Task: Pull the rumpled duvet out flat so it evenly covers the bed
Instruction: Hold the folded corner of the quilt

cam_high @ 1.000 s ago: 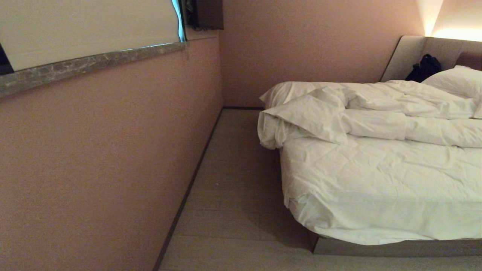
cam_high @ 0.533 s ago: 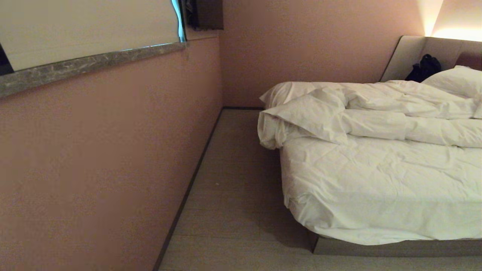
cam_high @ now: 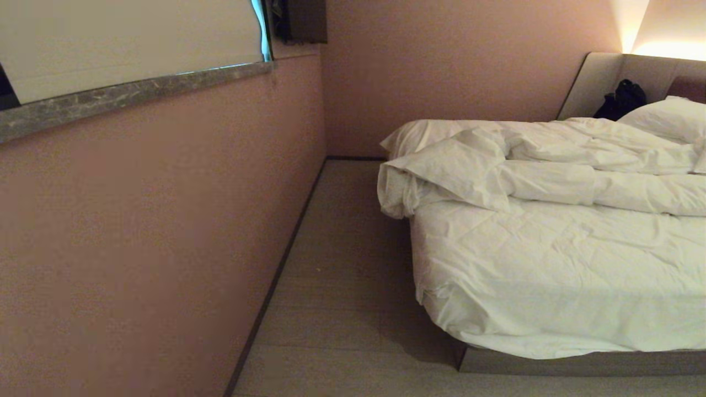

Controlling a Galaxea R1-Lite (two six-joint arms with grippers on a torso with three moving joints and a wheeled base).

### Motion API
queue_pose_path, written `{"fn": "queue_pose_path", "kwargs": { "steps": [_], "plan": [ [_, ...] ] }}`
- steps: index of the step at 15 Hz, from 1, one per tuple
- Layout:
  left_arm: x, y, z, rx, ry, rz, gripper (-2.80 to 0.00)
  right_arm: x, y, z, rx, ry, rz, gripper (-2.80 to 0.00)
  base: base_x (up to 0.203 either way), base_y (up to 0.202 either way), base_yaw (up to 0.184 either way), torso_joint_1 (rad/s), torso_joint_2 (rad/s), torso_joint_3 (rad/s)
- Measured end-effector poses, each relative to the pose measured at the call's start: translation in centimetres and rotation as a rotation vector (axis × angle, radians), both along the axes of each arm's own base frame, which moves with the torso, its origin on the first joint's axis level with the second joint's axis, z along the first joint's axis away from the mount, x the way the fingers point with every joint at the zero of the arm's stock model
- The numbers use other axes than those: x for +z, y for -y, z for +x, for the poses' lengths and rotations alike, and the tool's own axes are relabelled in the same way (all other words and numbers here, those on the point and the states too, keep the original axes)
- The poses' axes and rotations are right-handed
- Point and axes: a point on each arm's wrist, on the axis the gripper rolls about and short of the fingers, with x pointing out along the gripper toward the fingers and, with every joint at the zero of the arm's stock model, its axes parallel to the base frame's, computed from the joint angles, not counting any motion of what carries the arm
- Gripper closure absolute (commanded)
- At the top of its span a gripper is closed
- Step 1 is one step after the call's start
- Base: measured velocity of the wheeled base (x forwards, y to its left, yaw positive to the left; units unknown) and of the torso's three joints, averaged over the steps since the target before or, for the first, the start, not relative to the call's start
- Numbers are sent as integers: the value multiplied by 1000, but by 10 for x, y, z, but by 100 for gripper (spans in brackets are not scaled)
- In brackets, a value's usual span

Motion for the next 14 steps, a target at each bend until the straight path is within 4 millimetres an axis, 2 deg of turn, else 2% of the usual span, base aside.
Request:
{"fn": "queue_pose_path", "kwargs": {
  "steps": [14],
  "plan": [
    [0,0,0,0,0,0,0,0,0,0,2,-2,0,0,0,0,0,0,0,0]
  ]
}}
